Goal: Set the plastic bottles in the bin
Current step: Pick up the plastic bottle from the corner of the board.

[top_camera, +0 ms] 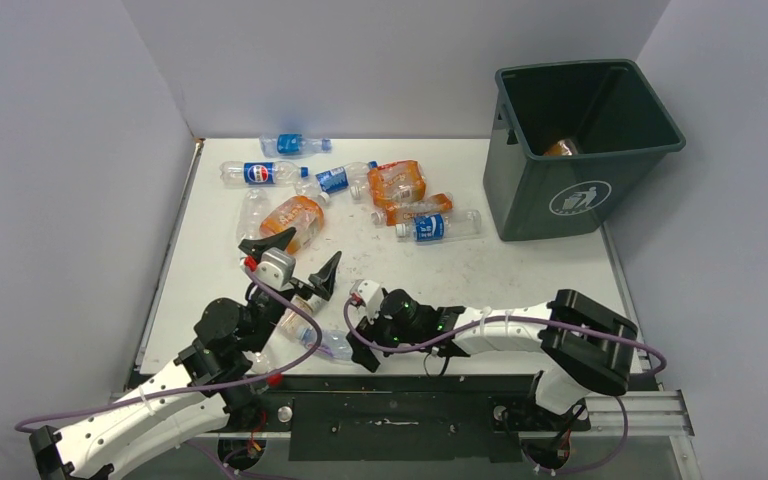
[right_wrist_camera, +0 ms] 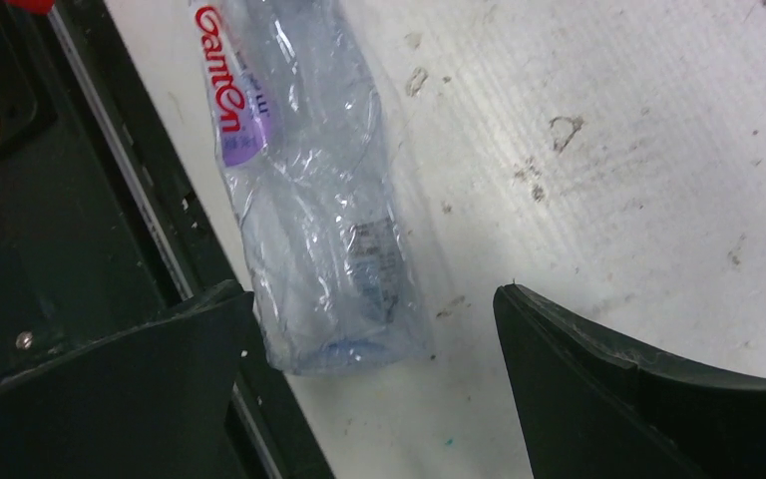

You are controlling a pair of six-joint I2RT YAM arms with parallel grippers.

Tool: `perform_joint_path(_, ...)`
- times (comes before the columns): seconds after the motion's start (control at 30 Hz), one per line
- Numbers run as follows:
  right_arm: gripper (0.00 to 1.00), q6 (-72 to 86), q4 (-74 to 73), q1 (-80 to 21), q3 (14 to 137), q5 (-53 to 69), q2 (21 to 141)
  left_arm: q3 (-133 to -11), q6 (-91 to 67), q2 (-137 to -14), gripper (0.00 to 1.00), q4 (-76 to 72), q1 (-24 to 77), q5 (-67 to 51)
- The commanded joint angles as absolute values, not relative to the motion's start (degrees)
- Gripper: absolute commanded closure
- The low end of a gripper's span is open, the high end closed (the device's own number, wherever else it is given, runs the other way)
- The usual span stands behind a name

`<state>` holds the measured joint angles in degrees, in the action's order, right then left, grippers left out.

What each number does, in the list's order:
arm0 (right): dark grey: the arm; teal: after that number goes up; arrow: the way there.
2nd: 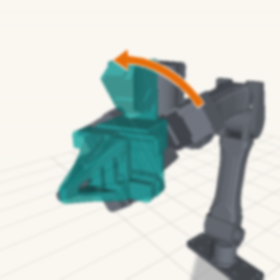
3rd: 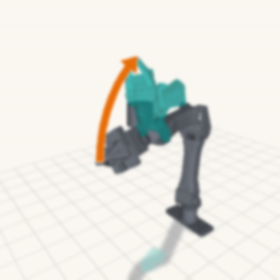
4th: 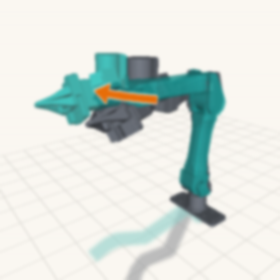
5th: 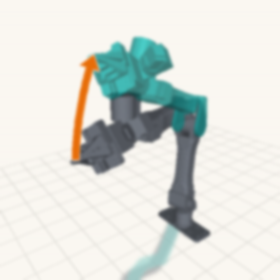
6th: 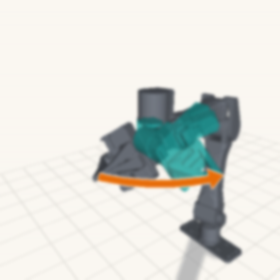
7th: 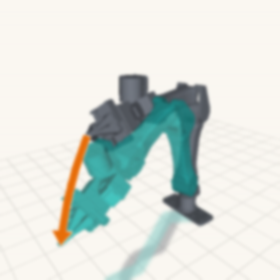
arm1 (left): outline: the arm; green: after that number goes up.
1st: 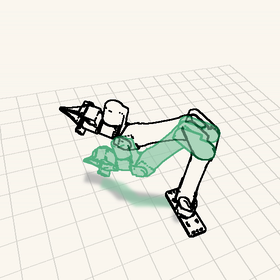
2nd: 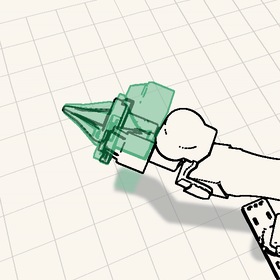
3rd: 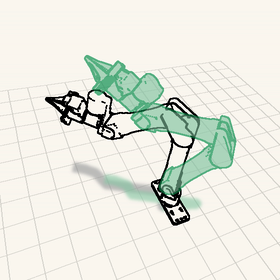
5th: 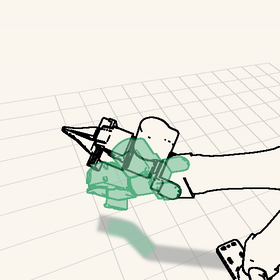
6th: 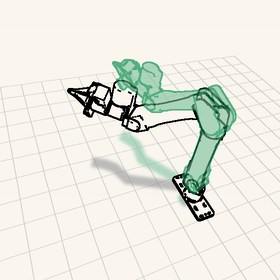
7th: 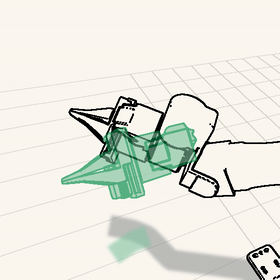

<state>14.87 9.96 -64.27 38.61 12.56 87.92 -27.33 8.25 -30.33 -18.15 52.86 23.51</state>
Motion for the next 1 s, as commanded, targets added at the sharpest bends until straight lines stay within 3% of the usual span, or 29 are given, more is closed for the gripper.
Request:
perform_joint_path(0.0,0.04,12.64,14.37,-64.33,42.52,9.9,90.3,-27.51,9.05,-29.98,0.04,-19.93,53.35,22.87)
perform_joint_path(0.33,0.0,10.37,12.19,-66.47,42.58,5.04,93.45,-27.66,9.14,-29.69,0.04,-19.68,53.61,22.1)
perform_joint_path(0.7,0.36,8.66,11.38,-69.14,41.85,-1.22,91.86,-27.86,9.23,-29.61,0.04,-19.29,53.79,21.89)
perform_joint_path(0.77,0.3,7.48,10.84,-69.36,41.49,0.97,90.87,-27.94,9.21,-29.68,0.04,-19.23,53.88,21.88)
perform_joint_path(0.83,0.12,6.49,10.69,-70.02,40.61,1.44,89.34,-27.95,9.23,-29.62,0.04,-19.16,53.88,21.77)
perform_joint_path(0.9,0.01,4.75,10.19,-71.15,40.33,0.38,88.02,-27.95,9.18,-29.75,0.04,-19.16,53.9,21.68)
perform_joint_path(0.97,0.09,2.8,9.3,-72.21,40.9,-1.61,87.34,-27.94,9.12,-29.84,0.04,-19.23,53.88,21.58)
